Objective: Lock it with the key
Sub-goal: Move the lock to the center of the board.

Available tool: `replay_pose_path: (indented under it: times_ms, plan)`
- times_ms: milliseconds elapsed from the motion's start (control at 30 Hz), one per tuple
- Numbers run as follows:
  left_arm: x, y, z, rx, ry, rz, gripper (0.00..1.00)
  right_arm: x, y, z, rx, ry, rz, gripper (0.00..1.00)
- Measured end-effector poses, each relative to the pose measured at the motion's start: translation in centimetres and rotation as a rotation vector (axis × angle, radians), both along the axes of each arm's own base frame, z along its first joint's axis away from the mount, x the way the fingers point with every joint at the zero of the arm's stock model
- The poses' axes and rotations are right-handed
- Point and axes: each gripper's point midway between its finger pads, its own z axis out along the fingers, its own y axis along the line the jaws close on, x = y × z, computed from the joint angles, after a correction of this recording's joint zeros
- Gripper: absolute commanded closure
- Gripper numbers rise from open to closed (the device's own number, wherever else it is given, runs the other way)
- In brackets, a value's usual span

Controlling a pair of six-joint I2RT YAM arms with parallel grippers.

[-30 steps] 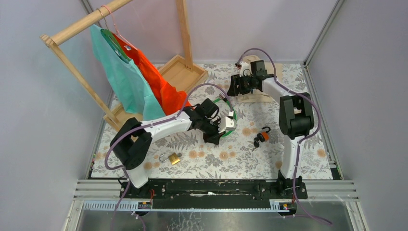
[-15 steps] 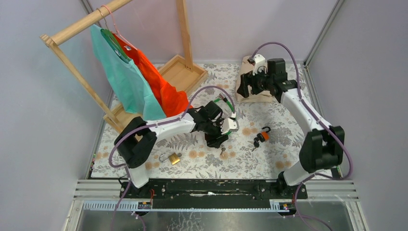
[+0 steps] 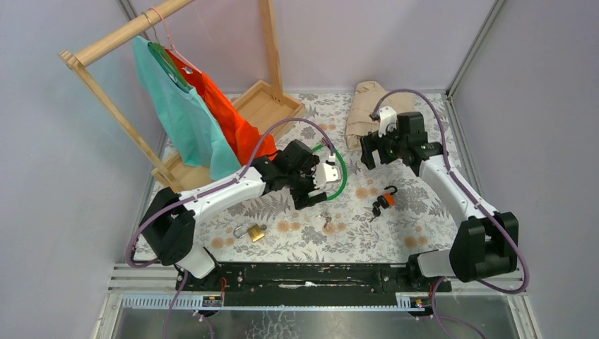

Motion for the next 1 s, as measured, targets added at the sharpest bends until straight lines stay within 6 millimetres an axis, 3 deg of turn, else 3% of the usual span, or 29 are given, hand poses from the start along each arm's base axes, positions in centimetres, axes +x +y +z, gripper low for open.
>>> replay_pose_path:
  times_ms: [167, 400, 567, 767, 1000]
  plan:
    - [-0.8, 2.9, -1.3, 0.092, 0.048, 0.039, 0.09, -2.5, -0.8, -2.2, -0.031, 0.031, 0.006, 0.01]
    - [-5.7, 9.5, -4.9, 0.280, 0.156, 0.065, 0.10, -2.6, -1.0, -1.6, -0.042, -0.005, 0.015, 0.01]
    - [-7.8, 13.2, -6.6, 0.373, 0.199, 0.099, 0.10, -3.0, -0.8, -1.5, -0.027, -0.016, 0.036, 0.01]
    - [-9.1, 16.3, -8.0, 0.424, 0.225, 0.136, 0.10, -3.0, -1.0, -1.5, -0.018, -0.024, 0.037, 0.01]
    - [-9.9, 17.9, -9.2, 0.456, 0.254, 0.138, 0.11, -3.1, -1.5, -1.6, 0.001, -0.017, 0.029, 0.01]
